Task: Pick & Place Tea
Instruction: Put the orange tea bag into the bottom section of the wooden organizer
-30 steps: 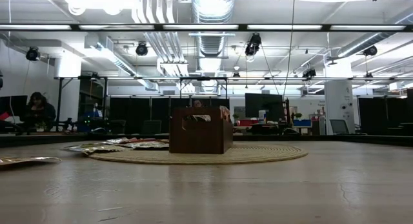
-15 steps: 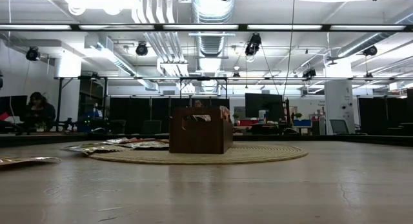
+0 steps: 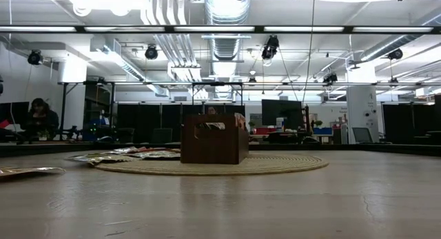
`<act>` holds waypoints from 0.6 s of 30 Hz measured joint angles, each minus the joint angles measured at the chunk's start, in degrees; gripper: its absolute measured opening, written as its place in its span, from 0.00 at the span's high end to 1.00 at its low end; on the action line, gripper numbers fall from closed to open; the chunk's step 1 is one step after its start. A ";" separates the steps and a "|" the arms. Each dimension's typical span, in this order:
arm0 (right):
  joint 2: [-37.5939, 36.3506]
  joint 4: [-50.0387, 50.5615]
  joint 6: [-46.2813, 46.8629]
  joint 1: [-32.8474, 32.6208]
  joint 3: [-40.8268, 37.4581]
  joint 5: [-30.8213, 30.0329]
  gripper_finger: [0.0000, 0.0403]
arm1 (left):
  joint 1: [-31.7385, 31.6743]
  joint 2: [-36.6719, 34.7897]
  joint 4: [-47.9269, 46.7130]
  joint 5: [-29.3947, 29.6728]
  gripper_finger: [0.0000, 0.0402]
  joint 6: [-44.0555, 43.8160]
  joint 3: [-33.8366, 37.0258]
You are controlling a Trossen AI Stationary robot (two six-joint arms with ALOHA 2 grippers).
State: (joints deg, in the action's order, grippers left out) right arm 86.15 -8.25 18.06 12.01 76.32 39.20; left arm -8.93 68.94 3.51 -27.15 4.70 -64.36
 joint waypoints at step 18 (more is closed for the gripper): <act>0.00 -0.22 -0.60 0.00 0.00 -0.11 0.56 | 0.00 1.01 2.54 -0.95 1.00 -1.81 0.00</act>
State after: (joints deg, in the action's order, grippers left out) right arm 86.15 -8.47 17.46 12.01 76.31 39.09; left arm -8.93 69.95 6.06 -28.10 2.89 -64.36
